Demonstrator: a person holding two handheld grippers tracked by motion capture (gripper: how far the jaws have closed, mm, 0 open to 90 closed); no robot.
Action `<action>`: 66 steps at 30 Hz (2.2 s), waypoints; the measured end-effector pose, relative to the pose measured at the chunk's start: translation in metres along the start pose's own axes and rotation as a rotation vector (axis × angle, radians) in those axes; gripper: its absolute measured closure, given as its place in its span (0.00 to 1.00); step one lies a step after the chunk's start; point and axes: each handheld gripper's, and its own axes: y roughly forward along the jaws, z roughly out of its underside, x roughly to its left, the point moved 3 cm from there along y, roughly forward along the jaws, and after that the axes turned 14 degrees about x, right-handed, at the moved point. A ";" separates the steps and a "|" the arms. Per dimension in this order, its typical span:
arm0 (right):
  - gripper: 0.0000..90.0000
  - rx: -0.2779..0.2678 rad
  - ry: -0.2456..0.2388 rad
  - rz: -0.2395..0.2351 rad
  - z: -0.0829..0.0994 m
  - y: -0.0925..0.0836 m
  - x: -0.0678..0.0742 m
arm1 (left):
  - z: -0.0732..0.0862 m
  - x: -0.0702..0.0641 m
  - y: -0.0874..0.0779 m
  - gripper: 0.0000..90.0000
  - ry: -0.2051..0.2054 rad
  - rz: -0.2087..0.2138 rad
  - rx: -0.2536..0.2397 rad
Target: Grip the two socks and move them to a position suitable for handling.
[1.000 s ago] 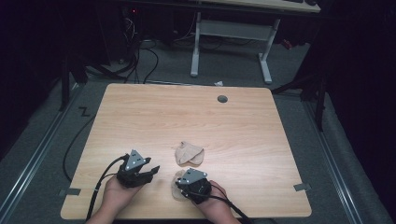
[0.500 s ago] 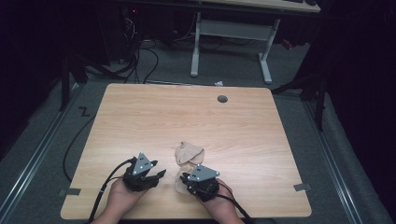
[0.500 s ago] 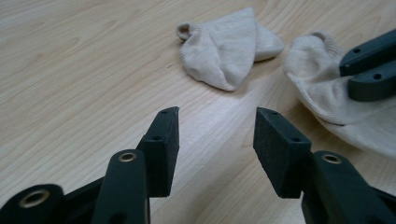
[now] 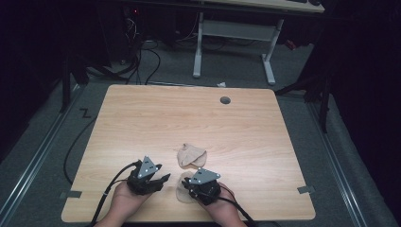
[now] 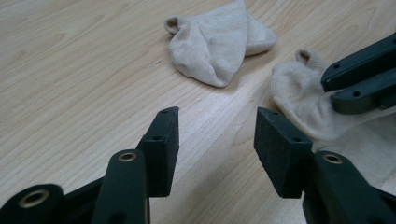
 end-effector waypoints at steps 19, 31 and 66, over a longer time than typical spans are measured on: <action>0.91 -0.070 0.110 0.007 0.010 -0.014 -0.025 | -0.010 -0.057 0.017 0.82 0.103 0.178 0.033; 0.91 -0.079 0.123 0.034 0.017 -0.021 -0.030 | -0.009 -0.067 0.034 0.87 0.160 0.139 0.097; 0.90 0.106 0.081 0.024 0.056 -0.015 -0.031 | 0.005 -0.040 0.020 0.80 0.117 0.073 0.153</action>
